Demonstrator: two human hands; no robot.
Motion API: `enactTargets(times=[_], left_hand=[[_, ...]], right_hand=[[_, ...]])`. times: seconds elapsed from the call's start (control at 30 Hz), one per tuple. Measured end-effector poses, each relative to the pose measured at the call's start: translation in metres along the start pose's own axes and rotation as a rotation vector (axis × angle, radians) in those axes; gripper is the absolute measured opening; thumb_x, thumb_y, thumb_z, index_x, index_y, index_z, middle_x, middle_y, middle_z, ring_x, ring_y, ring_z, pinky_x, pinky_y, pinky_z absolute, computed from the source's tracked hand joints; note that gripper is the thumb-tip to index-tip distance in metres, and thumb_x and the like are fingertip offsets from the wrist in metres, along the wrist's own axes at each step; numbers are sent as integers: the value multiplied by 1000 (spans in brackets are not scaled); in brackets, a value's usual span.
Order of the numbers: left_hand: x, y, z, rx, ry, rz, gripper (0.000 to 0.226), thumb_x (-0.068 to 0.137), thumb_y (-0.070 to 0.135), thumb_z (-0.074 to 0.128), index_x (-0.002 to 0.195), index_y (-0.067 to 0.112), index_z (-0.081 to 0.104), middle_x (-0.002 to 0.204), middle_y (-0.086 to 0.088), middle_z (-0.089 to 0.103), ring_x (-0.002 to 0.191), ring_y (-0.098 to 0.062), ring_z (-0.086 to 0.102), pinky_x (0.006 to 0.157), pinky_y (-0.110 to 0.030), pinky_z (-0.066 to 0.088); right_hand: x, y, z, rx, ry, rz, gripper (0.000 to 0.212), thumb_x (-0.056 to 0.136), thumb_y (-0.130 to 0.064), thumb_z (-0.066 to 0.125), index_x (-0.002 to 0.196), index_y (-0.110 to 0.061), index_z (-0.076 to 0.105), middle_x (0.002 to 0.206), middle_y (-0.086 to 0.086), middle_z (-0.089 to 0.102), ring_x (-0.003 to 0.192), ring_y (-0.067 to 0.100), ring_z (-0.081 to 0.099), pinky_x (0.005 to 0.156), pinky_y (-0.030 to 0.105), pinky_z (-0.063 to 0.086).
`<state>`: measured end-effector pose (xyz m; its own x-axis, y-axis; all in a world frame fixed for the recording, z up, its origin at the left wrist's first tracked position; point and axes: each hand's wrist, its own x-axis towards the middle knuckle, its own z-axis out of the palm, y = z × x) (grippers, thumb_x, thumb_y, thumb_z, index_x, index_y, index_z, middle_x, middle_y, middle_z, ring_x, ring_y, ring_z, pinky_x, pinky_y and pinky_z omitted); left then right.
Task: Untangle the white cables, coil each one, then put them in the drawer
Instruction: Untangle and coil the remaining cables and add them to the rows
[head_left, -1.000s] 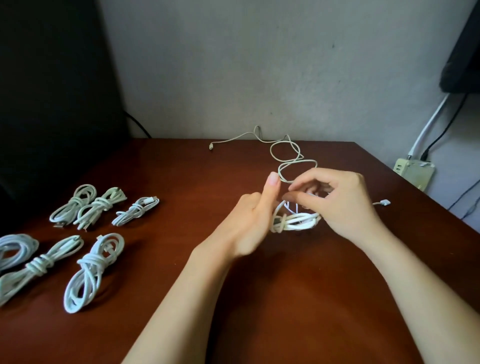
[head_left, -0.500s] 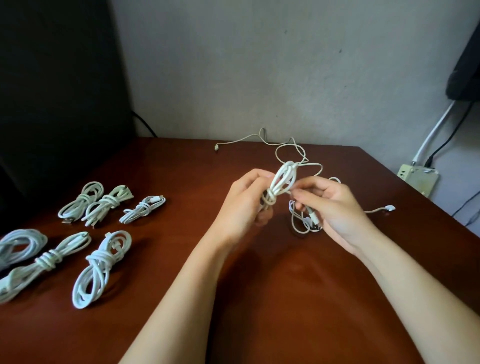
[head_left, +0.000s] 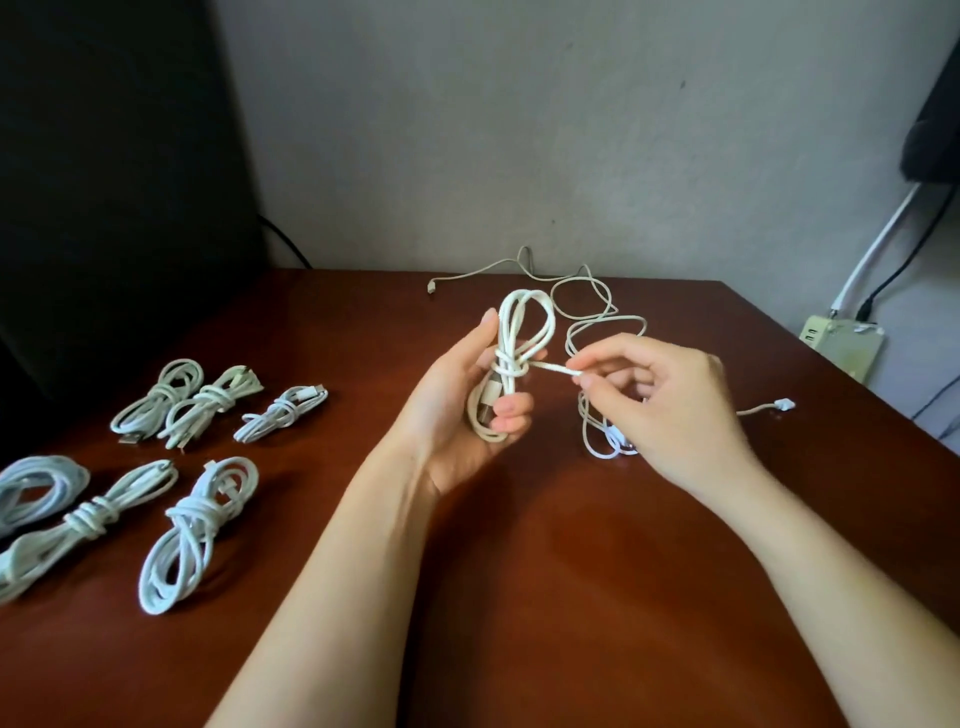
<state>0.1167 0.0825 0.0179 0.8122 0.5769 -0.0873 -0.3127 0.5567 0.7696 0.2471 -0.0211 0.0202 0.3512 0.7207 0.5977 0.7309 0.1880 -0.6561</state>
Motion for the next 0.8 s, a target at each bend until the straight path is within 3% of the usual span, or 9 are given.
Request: enactTargets(times=[0.1,0.2,0.3,0.37,0.47,0.6,0.7,0.8], left_hand=[[0,-1,0,4,-51,-39,34,77,43,56,86,9,54,72,-2,46,42,-5,33,39,-15,26],[0,-3,4,57,-39,-29,42,75,42,57,97,7,53,65,0,56,41,-4,36,39,-13,27],[1,-6,3,190,2,16,39,75,39,59,96,7,56,63,2,55,43,-4,38,40,-14,26],[2,-10,2,314,40,45,30,82,34,61,93,6,56,65,-1,49,45,-5,38,42,-15,25],[4,-15,2,455,157,93,13,90,19,63,91,8,57,63,-2,49,45,-6,39,43,-17,26],[4,-17,3,519,201,128,16,85,11,67,78,14,53,56,3,51,47,-9,38,45,-20,25],[3,-19,6,597,194,158,20,87,15,66,74,17,52,58,3,50,48,-8,36,46,-23,23],[3,-20,9,577,166,136,16,94,25,58,84,14,57,65,4,60,61,-15,42,54,-26,28]], right_hand=[[1,3,-2,-137,143,-152,12,79,-5,70,81,-16,72,69,-12,66,67,10,62,63,17,49],[1,2,-4,-236,230,-323,3,78,-7,70,80,-9,72,72,-8,66,68,10,59,65,14,45],[-3,0,-2,-274,177,-474,3,79,-5,72,82,-5,72,76,1,68,69,10,59,67,16,46],[-6,1,3,-283,93,-521,7,79,-4,71,86,-6,73,76,0,66,68,5,56,69,10,44],[-6,4,7,-281,12,-529,12,80,-5,70,91,-6,73,75,-2,63,69,2,51,72,4,41],[-3,7,3,-259,27,-461,8,81,-11,71,88,-8,71,78,-2,64,68,9,54,63,14,44],[-3,7,4,-241,31,-413,6,82,-13,71,87,-10,68,80,-9,59,70,6,53,64,13,42],[-1,8,2,-162,37,-317,8,84,-15,66,90,-10,67,85,-10,60,76,3,56,70,10,42]])
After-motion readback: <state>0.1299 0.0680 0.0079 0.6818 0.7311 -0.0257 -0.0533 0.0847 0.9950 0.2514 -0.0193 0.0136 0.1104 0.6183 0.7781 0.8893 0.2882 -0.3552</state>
